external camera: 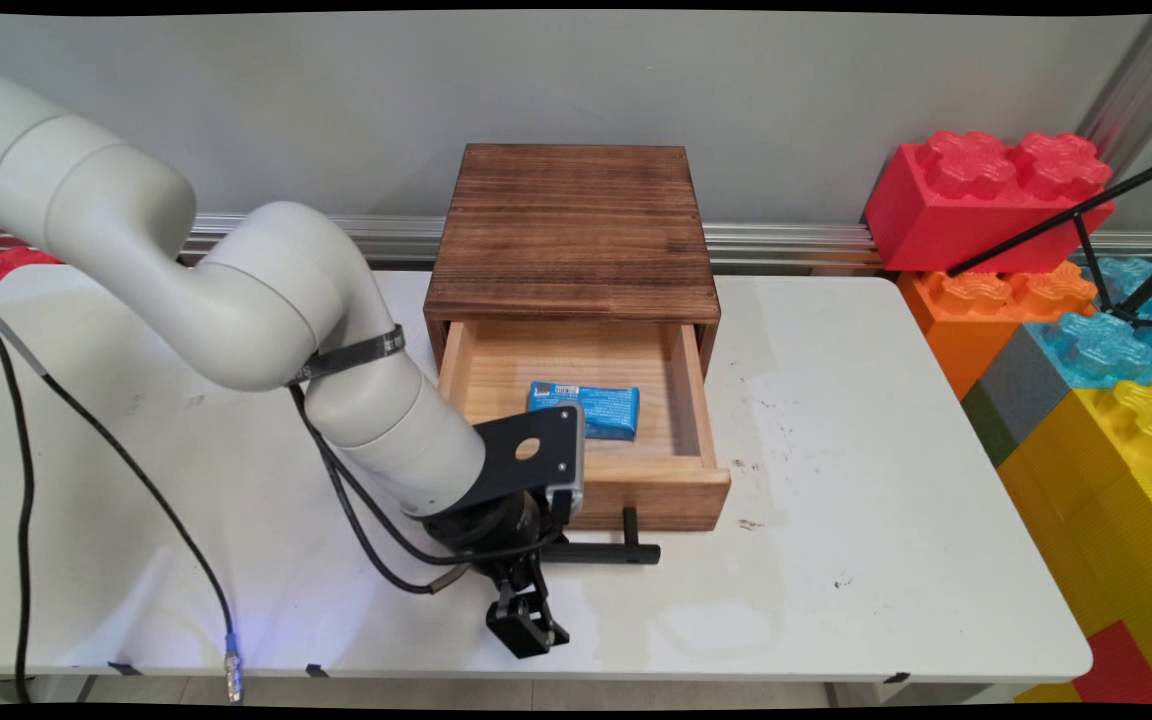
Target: Open the drawer
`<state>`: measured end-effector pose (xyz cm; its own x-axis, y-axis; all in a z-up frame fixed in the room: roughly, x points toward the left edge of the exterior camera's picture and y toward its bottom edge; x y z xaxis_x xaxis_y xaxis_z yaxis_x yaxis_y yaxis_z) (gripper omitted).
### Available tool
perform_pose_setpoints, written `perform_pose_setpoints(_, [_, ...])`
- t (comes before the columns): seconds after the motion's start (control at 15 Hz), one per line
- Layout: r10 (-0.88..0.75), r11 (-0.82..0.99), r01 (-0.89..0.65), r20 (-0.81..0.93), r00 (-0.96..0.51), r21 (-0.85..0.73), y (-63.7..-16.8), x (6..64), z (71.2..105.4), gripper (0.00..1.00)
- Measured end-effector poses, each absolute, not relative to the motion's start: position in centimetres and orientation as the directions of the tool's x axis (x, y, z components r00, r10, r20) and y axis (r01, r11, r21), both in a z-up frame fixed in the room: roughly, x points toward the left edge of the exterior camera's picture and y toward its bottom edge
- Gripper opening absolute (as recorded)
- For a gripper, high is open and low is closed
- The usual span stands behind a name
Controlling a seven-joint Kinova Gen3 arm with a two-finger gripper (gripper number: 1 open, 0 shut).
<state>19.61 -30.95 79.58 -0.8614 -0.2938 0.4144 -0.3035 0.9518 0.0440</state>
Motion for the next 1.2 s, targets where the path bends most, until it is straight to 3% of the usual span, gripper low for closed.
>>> perform_pose_setpoints(1.2, [-0.283, 0.958, -0.276, 0.426, -0.859, 0.08, -27.6, 19.8, 81.0, 1.0])
